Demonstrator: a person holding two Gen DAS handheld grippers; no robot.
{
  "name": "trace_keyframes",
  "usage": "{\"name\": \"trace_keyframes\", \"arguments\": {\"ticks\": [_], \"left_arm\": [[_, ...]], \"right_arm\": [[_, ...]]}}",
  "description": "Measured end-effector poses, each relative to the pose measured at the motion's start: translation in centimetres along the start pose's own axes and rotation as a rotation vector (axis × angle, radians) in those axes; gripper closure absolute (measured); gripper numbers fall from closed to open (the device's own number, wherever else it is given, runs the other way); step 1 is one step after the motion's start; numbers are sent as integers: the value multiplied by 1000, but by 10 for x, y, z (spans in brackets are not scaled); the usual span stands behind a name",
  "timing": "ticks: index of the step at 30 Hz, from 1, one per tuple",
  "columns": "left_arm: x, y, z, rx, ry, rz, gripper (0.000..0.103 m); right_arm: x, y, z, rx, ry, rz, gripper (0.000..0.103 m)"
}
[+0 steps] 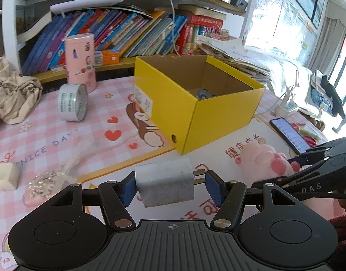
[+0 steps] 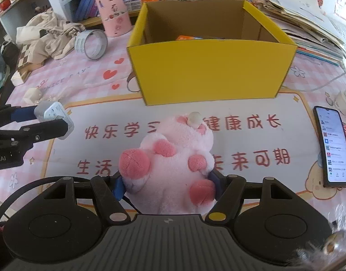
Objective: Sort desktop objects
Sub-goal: 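Carry the charger plug with the left gripper while the right carries the pig toward the box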
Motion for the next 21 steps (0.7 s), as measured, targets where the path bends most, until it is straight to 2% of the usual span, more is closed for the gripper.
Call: {"name": "trace_keyframes", "arguments": {"ticks": [21], "left_arm": [[-62,-37,-39,15,0,-73,39]], "right_arm": [[-66,-24,3,-22,-29,18,36]]}}
Point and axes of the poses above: each gripper's, at about its wrist camera, not at the fingertips, and z roughly against the way its jaws point, x to its left, y to its underside, the point moved 6 cm from there along -z, roughly the way its jaws point, and after that the axes turned 8 degrees about x, right-handed, at the moved point
